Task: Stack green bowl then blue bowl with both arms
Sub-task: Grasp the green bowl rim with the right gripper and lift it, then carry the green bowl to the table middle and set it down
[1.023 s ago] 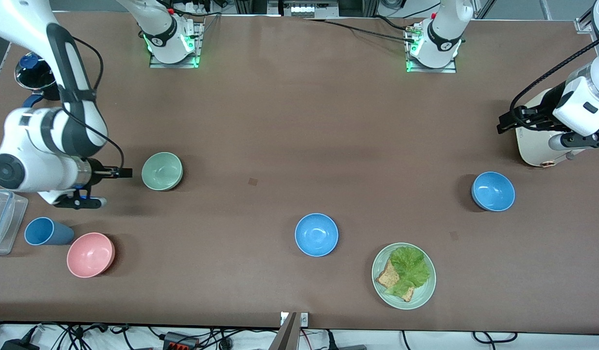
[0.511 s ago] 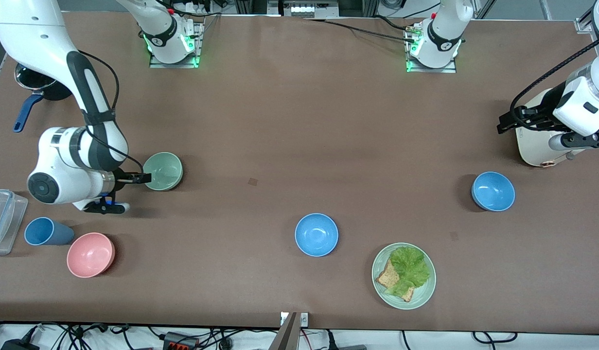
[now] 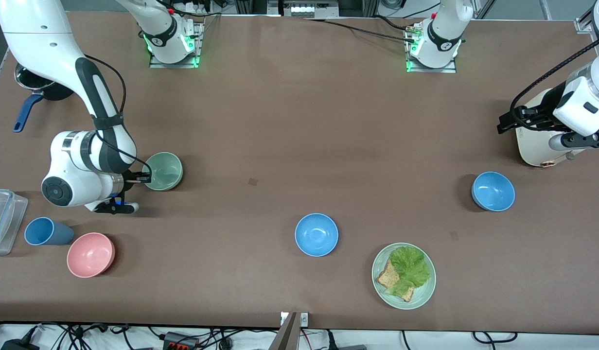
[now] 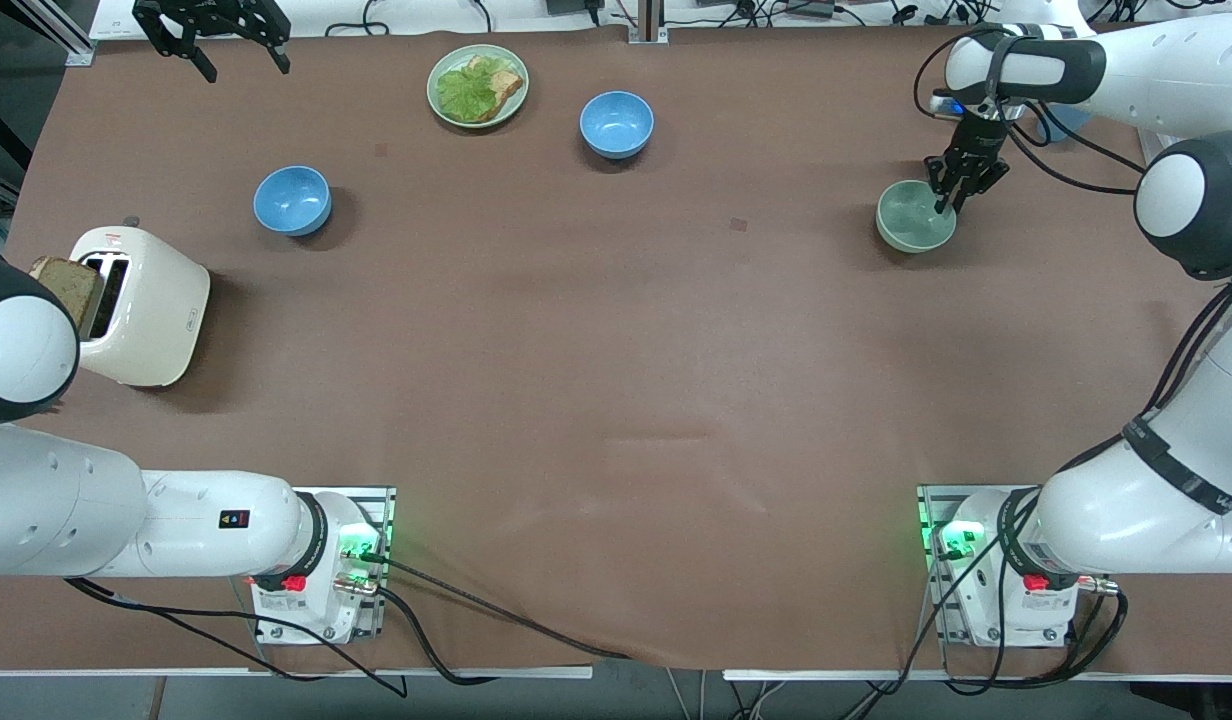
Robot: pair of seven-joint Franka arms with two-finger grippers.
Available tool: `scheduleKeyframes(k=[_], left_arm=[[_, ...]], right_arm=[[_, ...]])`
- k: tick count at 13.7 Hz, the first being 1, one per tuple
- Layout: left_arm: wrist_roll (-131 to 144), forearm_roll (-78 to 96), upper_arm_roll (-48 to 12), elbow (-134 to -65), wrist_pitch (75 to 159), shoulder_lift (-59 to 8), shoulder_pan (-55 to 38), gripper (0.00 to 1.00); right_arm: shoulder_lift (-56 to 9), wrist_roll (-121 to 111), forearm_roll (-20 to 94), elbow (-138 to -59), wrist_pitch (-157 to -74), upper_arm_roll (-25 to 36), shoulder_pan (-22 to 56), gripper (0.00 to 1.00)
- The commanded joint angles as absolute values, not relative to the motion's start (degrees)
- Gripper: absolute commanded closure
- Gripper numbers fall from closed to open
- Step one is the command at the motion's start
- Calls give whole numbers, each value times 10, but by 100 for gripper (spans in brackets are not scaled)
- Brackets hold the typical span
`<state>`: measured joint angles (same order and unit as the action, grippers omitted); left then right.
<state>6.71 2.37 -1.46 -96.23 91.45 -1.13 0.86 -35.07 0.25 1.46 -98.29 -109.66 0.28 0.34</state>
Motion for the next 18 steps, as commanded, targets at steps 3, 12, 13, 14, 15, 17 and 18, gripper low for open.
scheduleKeyframes(k=[3,12,13,14,15,17,18], left_arm=[[70,21,-15,-947,905,-18,10,0],[69,20,-15,-946,893,-25,11,0],[68,20,-15,-946,891,-29,11,0],[68,19,-15,-942,891,-39,10,0],[67,20,-14,-933,889,-57,12,0],[68,20,-11,-930,889,-80,23,0],[67,20,-11,-932,889,-96,31,0]], right_arm=[[-352,-12,23,-974,-1090,-9,11,100],[-358,101,35,-898,-1065,-158,54,100],[-359,137,36,-893,-1065,-157,86,100],[-364,175,35,-891,-1069,-157,113,100],[-372,214,35,-885,-1073,-157,139,100],[-388,279,34,-867,-1093,-157,184,100],[-399,295,34,-853,-1098,-158,200,100]])
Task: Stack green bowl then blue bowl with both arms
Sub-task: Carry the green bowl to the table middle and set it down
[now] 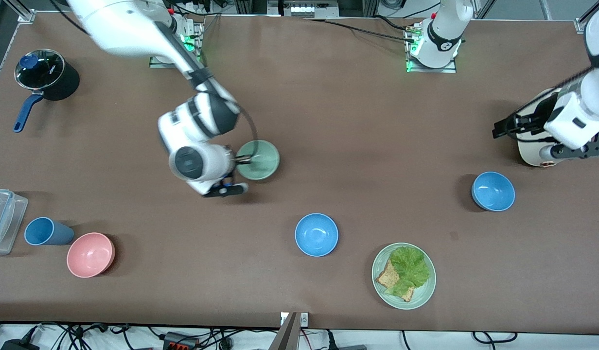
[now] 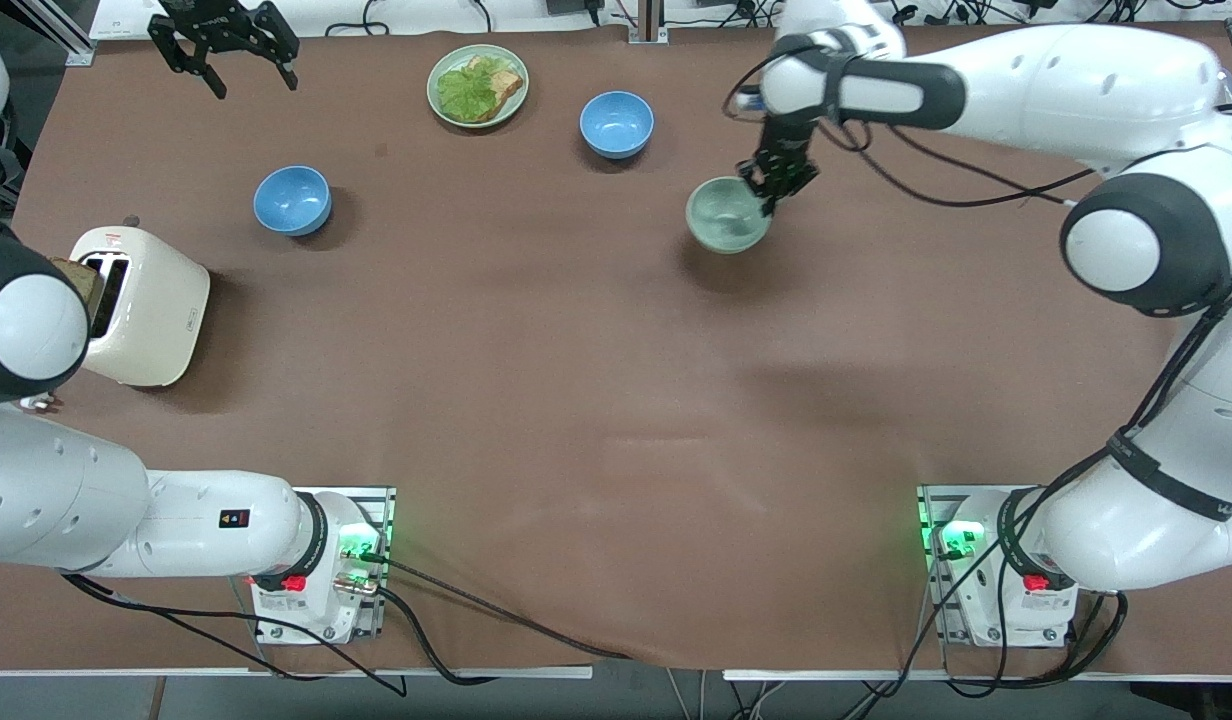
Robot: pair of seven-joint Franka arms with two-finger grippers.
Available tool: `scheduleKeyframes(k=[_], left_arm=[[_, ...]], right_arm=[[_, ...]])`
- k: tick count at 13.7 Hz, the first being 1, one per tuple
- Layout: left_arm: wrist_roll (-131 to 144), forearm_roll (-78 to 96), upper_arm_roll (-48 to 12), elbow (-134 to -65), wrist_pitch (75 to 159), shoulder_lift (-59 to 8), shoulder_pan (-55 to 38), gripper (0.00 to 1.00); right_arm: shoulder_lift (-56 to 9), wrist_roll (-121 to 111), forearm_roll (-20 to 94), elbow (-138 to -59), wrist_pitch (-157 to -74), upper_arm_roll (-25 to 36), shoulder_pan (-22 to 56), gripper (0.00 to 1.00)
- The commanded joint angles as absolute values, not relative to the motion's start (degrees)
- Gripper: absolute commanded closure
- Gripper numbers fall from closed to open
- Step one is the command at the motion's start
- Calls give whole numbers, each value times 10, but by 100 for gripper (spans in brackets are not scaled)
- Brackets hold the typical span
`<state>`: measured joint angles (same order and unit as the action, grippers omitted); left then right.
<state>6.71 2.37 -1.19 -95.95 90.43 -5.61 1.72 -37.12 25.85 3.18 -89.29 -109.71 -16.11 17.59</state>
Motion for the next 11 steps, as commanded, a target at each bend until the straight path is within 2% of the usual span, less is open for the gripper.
scheduleKeyframes(k=[1,4,9,10,11], left_arm=[[65,20,-11,-933,893,-114,39,0],[0,11,-9,-945,954,-165,64,0],[-61,-44,-8,-1062,1136,-177,97,0],[-88,-44,-8,-1080,1174,-184,105,0],[-121,-44,-8,-1100,1218,-190,125,0]], right_arm=[[-409,311,34,-845,-1103,-158,217,100],[-429,360,33,-843,-1142,-157,252,100],[-443,383,34,-843,-1178,-157,267,99],[-443,393,35,-843,-1177,-157,265,32],[-441,405,33,-841,-1177,-157,264,0]])
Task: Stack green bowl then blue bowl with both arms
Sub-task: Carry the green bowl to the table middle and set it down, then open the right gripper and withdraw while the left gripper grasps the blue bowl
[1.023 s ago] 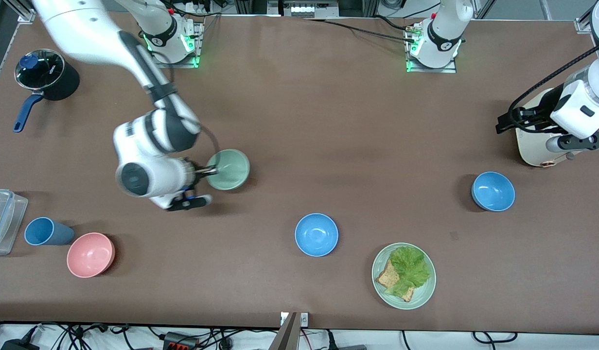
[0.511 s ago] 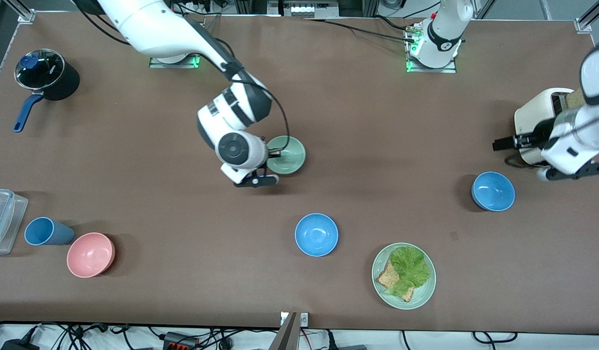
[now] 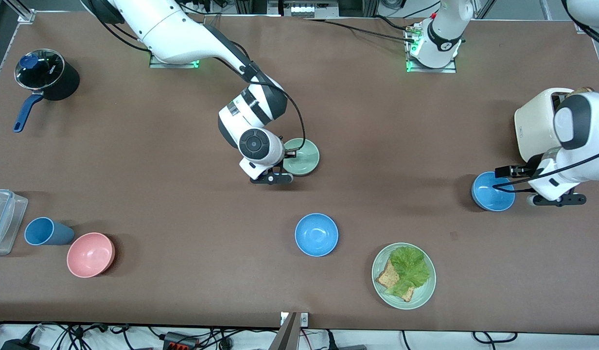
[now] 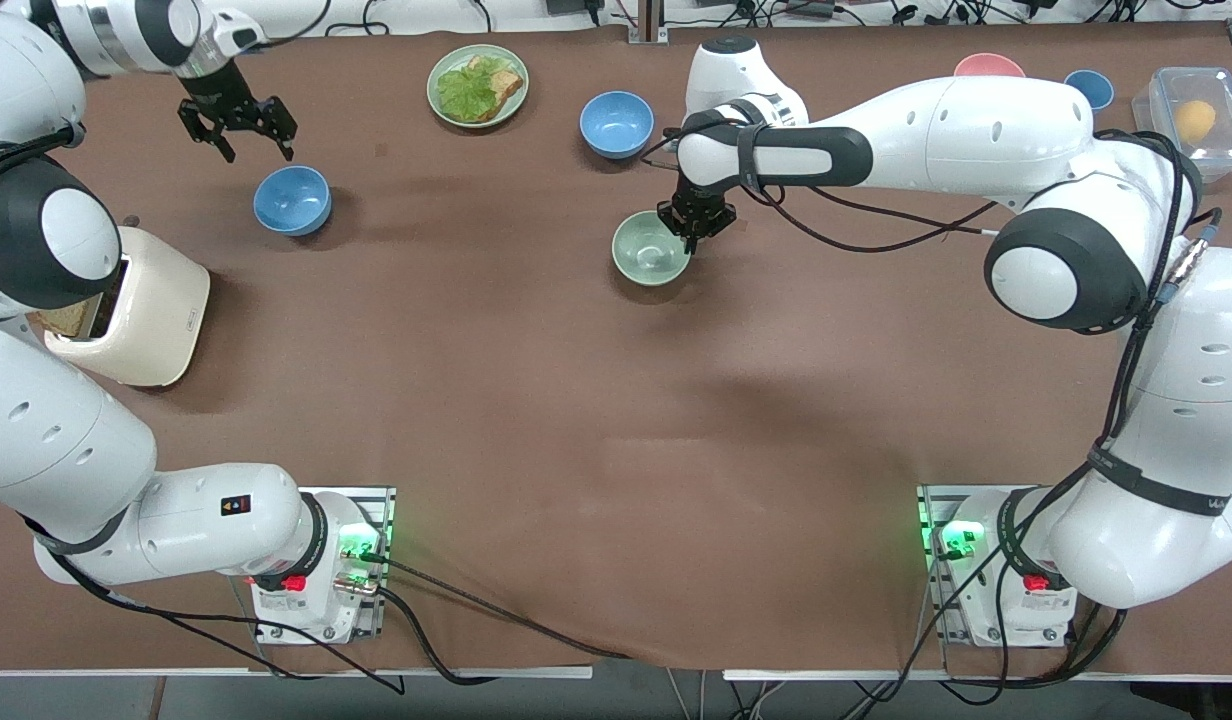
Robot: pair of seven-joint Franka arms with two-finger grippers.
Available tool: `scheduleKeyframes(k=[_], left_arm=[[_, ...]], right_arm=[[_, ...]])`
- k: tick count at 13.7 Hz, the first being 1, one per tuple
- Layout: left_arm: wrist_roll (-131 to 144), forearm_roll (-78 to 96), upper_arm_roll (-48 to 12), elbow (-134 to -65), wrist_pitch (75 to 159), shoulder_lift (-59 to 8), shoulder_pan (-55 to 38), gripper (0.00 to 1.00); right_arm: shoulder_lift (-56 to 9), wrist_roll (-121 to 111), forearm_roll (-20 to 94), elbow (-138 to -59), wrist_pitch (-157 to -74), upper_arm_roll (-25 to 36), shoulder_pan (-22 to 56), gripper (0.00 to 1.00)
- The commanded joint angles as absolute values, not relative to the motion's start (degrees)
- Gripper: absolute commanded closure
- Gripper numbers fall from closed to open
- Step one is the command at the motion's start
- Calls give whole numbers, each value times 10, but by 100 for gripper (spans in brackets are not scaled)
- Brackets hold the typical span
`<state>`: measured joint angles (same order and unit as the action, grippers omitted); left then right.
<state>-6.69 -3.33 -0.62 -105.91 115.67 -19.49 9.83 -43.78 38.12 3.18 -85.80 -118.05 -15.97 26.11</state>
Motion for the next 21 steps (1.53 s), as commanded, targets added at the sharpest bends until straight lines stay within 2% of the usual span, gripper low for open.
scheduleKeyframes(k=[1,4,9,12,14,17,19,21], left_arm=[[-145,-44,-8,-1114,1252,-196,143,0],[-160,-59,-7,-1104,1283,-235,156,0],[-193,-62,-8,-1100,1347,-278,179,0],[-194,-62,-10,-1094,1356,-293,179,6],[-194,-62,-11,-1094,1370,-304,180,16],[-194,-59,-13,-1096,1370,-306,185,36],[-194,-51,-16,-1097,1372,-313,191,45],[-190,-49,-17,-1097,1370,-313,191,59]], right_arm=[[-437,406,33,-828,-1168,-157,262,0],[-394,403,27,-803,-1119,-155,243,0],[-302,364,-14,-776,-1056,-152,149,0],[-268,298,-33,-775,-1027,-153,86,0],[-251,265,-35,-774,-997,-149,50,0],[-225,246,-33,-757,-962,-137,9,0],[-221,188,-30,-756,-961,-85,11,0],[-202,106,-20,-756,-961,-26,13,0]])
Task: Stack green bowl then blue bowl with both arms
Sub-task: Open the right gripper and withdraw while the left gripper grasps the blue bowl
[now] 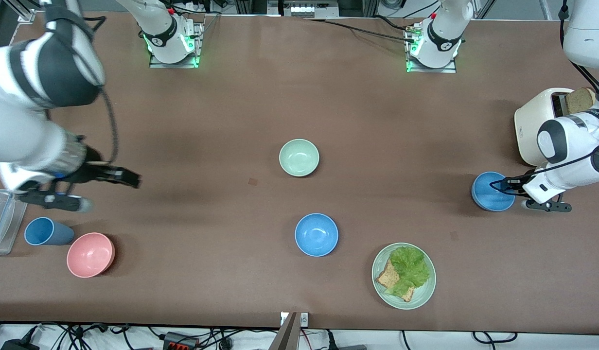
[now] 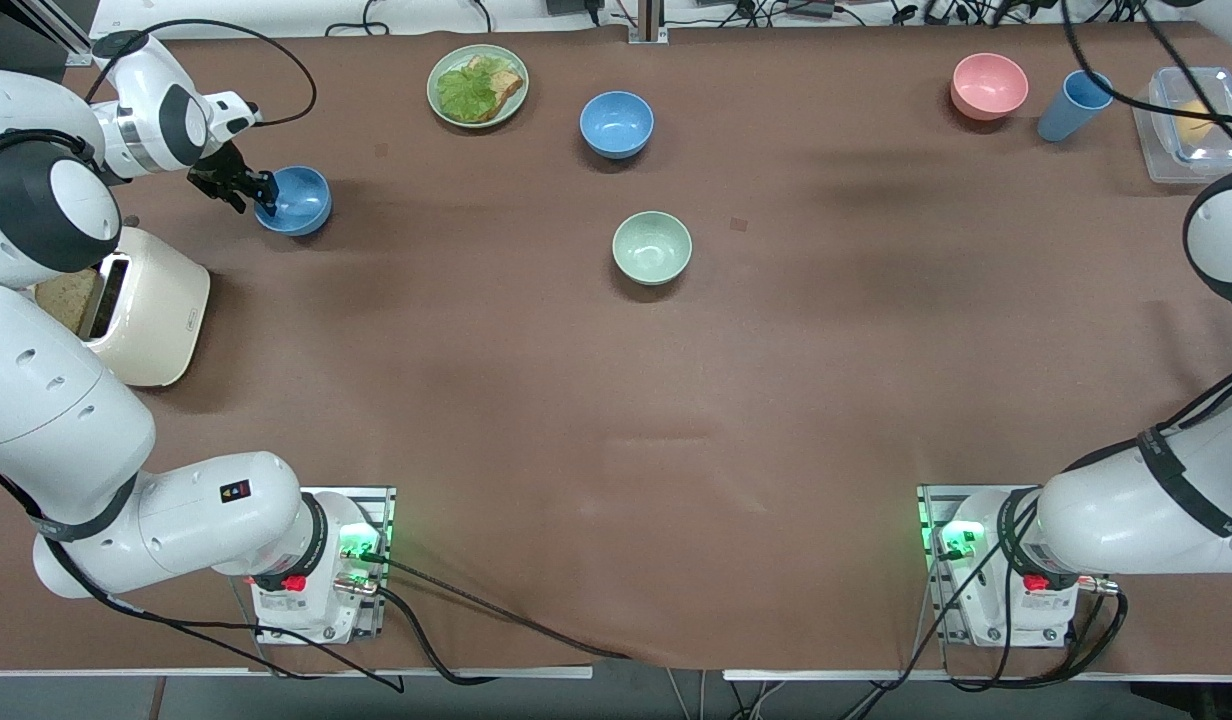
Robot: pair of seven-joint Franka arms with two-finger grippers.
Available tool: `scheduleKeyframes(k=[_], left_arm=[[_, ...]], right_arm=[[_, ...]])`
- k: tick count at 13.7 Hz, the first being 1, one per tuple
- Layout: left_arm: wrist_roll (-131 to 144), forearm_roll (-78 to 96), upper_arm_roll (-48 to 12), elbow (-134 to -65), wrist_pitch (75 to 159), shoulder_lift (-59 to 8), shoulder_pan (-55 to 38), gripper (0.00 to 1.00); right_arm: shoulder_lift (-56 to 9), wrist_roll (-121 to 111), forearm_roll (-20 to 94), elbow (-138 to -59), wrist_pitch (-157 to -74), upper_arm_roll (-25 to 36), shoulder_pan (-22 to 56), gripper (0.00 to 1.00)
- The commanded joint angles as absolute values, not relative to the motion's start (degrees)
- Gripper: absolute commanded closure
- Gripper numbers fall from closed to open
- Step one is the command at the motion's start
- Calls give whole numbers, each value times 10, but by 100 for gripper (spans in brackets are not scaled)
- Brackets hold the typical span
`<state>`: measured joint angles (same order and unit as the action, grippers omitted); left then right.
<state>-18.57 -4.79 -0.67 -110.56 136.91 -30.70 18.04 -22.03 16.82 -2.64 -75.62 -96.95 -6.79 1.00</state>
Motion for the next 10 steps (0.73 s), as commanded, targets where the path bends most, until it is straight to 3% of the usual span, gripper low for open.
scheduleKeyframes(k=[1,3,7,10], left_arm=[[-191,-38,-17,-1097,1369,-314,191,61],[-192,-33,-17,-1096,1369,-315,190,65],[-190,-2,-28,-1095,1364,-314,194,92],[-188,10,-36,-1093,1345,-310,192,99]], right_arm=[[-187,73,-14,-758,-960,-4,15,0],[-170,53,-14,-758,-936,15,15,0],[-150,48,-12,-739,-863,38,13,0],[-132,-3,-11,-745,-861,36,-3,0]])
